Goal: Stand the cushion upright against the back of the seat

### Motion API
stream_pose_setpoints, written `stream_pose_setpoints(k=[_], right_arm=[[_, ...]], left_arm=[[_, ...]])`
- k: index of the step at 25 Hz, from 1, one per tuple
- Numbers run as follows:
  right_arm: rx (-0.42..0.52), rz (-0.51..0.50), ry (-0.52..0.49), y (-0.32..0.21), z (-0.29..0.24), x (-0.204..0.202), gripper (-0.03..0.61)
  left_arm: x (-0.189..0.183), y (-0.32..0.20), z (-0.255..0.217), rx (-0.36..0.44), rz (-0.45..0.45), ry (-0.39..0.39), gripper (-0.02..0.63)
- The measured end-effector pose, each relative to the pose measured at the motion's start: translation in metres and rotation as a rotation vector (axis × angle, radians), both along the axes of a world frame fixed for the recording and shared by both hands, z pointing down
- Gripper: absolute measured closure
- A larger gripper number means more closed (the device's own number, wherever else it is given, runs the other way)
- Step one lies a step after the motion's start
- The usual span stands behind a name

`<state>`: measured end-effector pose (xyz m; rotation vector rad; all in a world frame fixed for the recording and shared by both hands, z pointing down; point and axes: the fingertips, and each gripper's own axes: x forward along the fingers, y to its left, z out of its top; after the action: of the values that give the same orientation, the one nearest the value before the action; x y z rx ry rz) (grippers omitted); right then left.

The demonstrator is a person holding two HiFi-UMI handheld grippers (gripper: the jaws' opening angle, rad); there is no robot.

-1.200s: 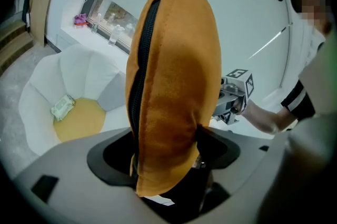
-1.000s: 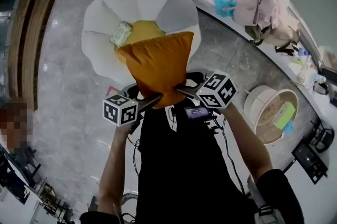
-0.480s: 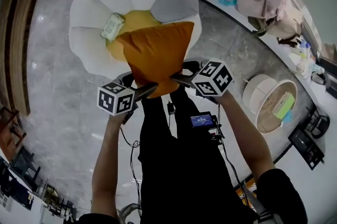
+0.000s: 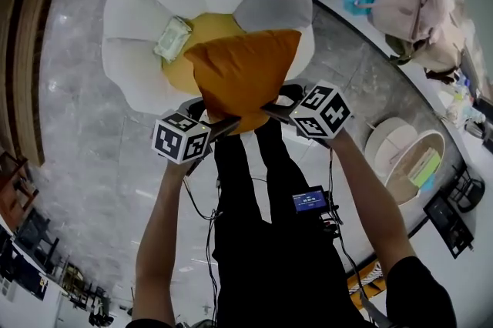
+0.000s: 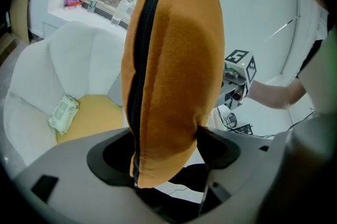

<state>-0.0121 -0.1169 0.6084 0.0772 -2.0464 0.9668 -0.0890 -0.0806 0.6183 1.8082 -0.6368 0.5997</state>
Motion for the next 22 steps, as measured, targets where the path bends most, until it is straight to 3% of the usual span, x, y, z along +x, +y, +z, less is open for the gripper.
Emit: stream_pose_setpoints(k=[8, 13, 22], right_arm=[[0.055, -0.025, -0.010, -0.030, 0.047, -0.012, 0.374], [0.112, -0.048, -0.003, -0.056, 0.080, -0.021, 0.379], [0.224, -0.095, 0.039, -0.099, 0.144, -0.045, 0.385]], left_arm=[[-0.014, -0.031, 0.046, 0.039, 0.007, -0.030, 0.252], [-0.026, -0.061, 0.078, 0.099, 0.047, -0.106, 0.253], [-0.050, -0.103, 0.143, 0.135, 0.069, -0.220, 0.252]])
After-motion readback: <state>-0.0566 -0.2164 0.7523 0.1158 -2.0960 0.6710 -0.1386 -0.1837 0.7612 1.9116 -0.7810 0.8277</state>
